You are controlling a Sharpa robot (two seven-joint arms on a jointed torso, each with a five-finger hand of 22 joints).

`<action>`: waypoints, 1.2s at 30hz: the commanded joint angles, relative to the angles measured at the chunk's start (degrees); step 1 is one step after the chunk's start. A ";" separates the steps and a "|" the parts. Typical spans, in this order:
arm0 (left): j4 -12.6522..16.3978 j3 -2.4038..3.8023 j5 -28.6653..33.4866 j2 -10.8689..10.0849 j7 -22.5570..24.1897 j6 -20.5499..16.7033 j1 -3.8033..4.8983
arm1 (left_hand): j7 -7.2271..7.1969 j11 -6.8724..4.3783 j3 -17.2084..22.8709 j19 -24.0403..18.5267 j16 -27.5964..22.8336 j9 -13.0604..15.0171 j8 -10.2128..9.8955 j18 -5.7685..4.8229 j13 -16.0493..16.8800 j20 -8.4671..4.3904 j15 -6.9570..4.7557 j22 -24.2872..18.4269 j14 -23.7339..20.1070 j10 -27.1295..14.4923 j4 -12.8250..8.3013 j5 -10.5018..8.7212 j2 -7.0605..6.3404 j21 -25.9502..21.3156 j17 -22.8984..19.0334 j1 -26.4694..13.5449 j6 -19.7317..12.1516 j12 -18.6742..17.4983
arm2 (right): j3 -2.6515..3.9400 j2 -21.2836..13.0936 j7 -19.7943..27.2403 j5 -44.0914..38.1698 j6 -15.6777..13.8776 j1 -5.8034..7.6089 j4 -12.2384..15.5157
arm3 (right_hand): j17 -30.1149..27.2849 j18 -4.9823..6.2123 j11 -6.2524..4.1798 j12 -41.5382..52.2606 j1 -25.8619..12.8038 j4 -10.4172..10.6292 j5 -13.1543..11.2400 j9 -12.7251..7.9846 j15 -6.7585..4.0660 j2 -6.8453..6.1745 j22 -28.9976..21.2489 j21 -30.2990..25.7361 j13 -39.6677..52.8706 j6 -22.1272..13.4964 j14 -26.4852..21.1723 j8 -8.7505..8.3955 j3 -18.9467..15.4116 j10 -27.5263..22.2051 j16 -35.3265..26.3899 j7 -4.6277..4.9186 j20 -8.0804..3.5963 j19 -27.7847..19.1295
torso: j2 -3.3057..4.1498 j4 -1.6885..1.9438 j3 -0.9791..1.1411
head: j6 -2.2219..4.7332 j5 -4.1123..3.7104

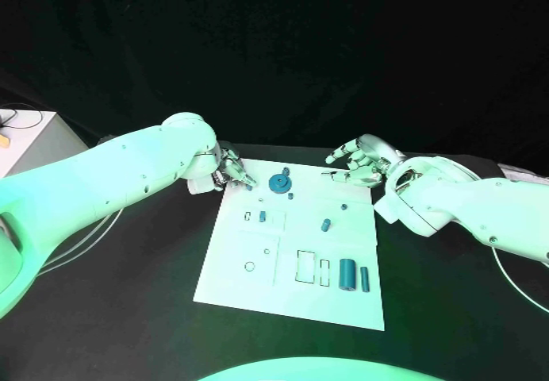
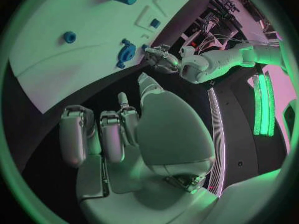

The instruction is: Assemble the parts on the task board

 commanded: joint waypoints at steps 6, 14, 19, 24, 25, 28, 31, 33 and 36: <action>0.59 0.02 1.28 -0.10 0.40 -0.58 -0.02 | -0.65 -0.70 6.01 0.03 0.42 1.41 1.91 0.70 -0.28 -0.68 -0.89 0.39 2.24 0.36 -1.31 -0.29 0.23 0.62 4.18 4.16 -0.72 0.23 | 0.02 0.07 0.42 -0.37 0.42 -0.01 -0.01 | 14.56 0.40 -0.11 0.02 0.06 -0.11 0.18 -0.09 0.20 0.34 9.24 -0.08 6.10 0.25 5.93 -0.32 0.32 -0.24 -0.11 0.01 0.27 2.39 | -0.06 0.09 0.02 | -0.18 -0.10; 0.46 0.01 1.32 -0.09 0.53 -0.82 -0.03 | -0.49 -0.60 13.63 0.25 0.57 2.63 3.38 0.57 -0.37 -0.68 -0.85 0.98 2.33 0.79 -3.98 -0.36 0.21 1.06 4.33 5.73 -1.81 0.22 | 0.02 0.13 0.39 -0.37 0.52 -0.01 -0.07 | 14.56 0.40 -0.11 0.02 0.06 -0.11 0.18 -0.09 0.20 0.34 9.24 -0.08 6.10 0.25 5.93 -0.32 0.32 -0.24 -0.11 0.01 0.27 2.39 | -0.07 -0.01 0.02 | -0.18 -0.02; 1.05 0.01 1.44 -0.56 0.79 -1.53 -0.03 | -0.37 -0.55 17.24 0.25 0.56 3.37 4.35 0.56 -0.02 -0.58 -0.78 1.14 2.30 1.33 -5.56 -0.31 -0.50 1.27 4.18 4.92 -1.93 0.55 | 0.01 0.08 0.33 -0.36 0.66 -0.01 -0.10 | 14.54 0.42 -0.12 0.02 -0.03 -0.10 0.22 -0.09 0.20 0.46 9.20 -0.15 6.09 0.30 5.92 -0.32 0.40 -0.25 -0.12 0.00 0.27 2.38 | -0.09 0.03 0.04 | -0.15 -0.07; 3.68 0.01 3.75 -2.41 0.85 -3.39 -0.02 | -0.46 -0.66 20.70 0.52 0.54 3.86 5.19 0.51 1.89 -0.65 -0.92 1.65 2.32 2.93 -7.43 0.15 -1.41 1.68 4.06 3.81 -1.45 1.79 | 0.01 -0.14 0.25 -0.34 0.80 -0.02 -0.06 | 14.56 0.42 -0.12 0.01 -0.04 -0.10 0.26 -0.09 0.19 0.48 9.18 -0.18 6.08 0.31 5.92 -0.32 0.42 -0.25 -0.11 0.00 0.27 2.37 | -0.12 0.14 0.07 | -0.20 -0.12; 4.44 0.01 4.31 -2.91 0.83 -3.81 -0.02 | -0.65 -0.74 23.07 0.87 0.69 4.02 5.64 0.50 3.43 -0.87 -1.00 2.22 2.50 4.20 -8.82 0.94 -2.55 2.12 4.37 2.26 -0.82 2.78 | 0.01 -0.21 0.23 -0.34 0.81 -0.02 -0.04 | 14.56 0.42 -0.12 0.01 -0.04 -0.10 0.26 -0.09 0.19 0.48 9.18 -0.18 6.08 0.31 5.92 -0.32 0.42 -0.25 -0.11 0.00 0.27 2.37 | -0.15 0.18 0.09 | -0.23 -0.14; 6.76 0.00 5.57 -4.42 0.77 -4.75 0.00 | -0.94 -1.17 25.12 1.68 1.14 4.21 6.21 0.20 5.71 -1.05 -1.37 3.53 2.94 6.13 -10.57 4.25 -3.65 2.97 5.38 0.05 0.12 4.12 | 0.01 -0.37 0.19 -0.33 0.82 -0.02 -0.04 | 14.52 0.43 -0.12 0.02 -0.03 -0.12 0.37 -0.08 0.19 0.50 9.17 -0.20 6.08 0.32 5.91 -0.32 0.46 -0.25 -0.13 0.00 0.27 2.36 | -0.21 0.21 0.11 | -0.22 -0.08; 9.79 -0.04 6.27 -6.23 0.71 -5.29 0.01 | -1.16 -1.37 25.88 2.12 1.41 4.28 6.46 0.06 6.79 -1.22 -1.56 4.28 3.19 7.12 -11.53 5.51 -3.92 3.43 6.00 -1.20 0.58 4.72 | 0.01 -0.54 0.18 -0.33 0.82 -0.02 -0.03 | 14.52 0.43 -0.12 0.02 -0.03 -0.12 0.37 -0.08 0.19 0.50 9.17 -0.20 6.08 0.32 5.91 -0.32 0.46 -0.25 -0.13 0.00 0.27 2.36 | -0.29 0.25 0.13 | -0.22 -0.03; 12.11 -0.08 5.91 -7.52 0.64 -5.38 0.01 | -1.28 -1.52 26.36 2.35 1.53 4.31 6.62 0.00 7.57 -1.33 -1.69 4.65 3.31 7.82 -12.11 6.35 -4.02 3.68 6.29 -1.96 0.90 5.14 | 0.00 -0.63 0.17 -0.32 0.83 -0.01 -0.04 | 14.52 0.43 -0.13 0.00 -0.02 -0.14 0.49 -0.08 0.19 0.52 9.17 -0.21 6.07 0.34 5.91 -0.32 0.50 -0.27 -0.14 -0.01 0.27 2.36 | -0.36 0.29 0.16 | -0.24 0.03; 14.92 -0.29 4.62 -9.04 0.58 -5.51 -0.01 | -1.51 -1.73 27.53 2.71 1.74 4.35 6.88 -0.11 8.47 -1.53 -1.90 5.26 3.51 8.63 -13.22 7.40 -4.11 4.09 6.78 -3.03 1.41 5.61 | 0.00 -0.73 0.15 -0.31 0.83 -0.01 -0.08 | 14.52 0.43 -0.13 0.00 -0.02 -0.14 0.49 -0.08 0.19 0.52 9.17 -0.21 6.07 0.34 5.91 -0.32 0.50 -0.27 -0.14 -0.01 0.27 2.36 | -0.44 0.34 0.17 | -0.34 0.02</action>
